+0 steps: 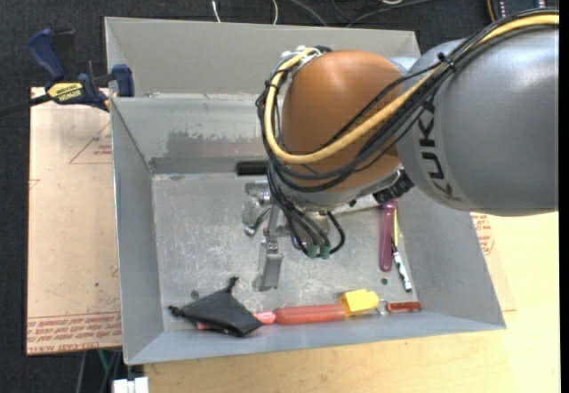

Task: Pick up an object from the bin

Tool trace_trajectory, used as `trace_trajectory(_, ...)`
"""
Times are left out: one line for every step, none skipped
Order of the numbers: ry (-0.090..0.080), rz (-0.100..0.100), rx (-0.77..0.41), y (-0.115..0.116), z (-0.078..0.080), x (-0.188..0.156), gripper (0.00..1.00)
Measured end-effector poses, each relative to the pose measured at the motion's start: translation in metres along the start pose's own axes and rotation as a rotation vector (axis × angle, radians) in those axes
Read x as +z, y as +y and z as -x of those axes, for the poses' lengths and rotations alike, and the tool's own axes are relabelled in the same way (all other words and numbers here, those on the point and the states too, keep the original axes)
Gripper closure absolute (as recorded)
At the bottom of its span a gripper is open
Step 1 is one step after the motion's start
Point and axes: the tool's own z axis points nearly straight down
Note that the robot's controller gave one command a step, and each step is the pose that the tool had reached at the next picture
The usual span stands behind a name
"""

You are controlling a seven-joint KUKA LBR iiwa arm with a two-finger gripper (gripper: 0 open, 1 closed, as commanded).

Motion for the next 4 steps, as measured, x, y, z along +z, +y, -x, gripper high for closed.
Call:
trace_trajectory(-0.002, 0.001, -0.083, -0.071, -0.007, 0.145, 0.00)
trace_trajectory(-0.016, 0.010, 0.053, 0.006, -0.010, 0.088, 0.00)
trace_trajectory(-0.001, -0.004, -0.087, -0.091, -0.010, 0.150, 0.00)
trace_trajectory(-0.033, 0.012, -0.116, 0.043, -0.005, 0.175, 0.00)
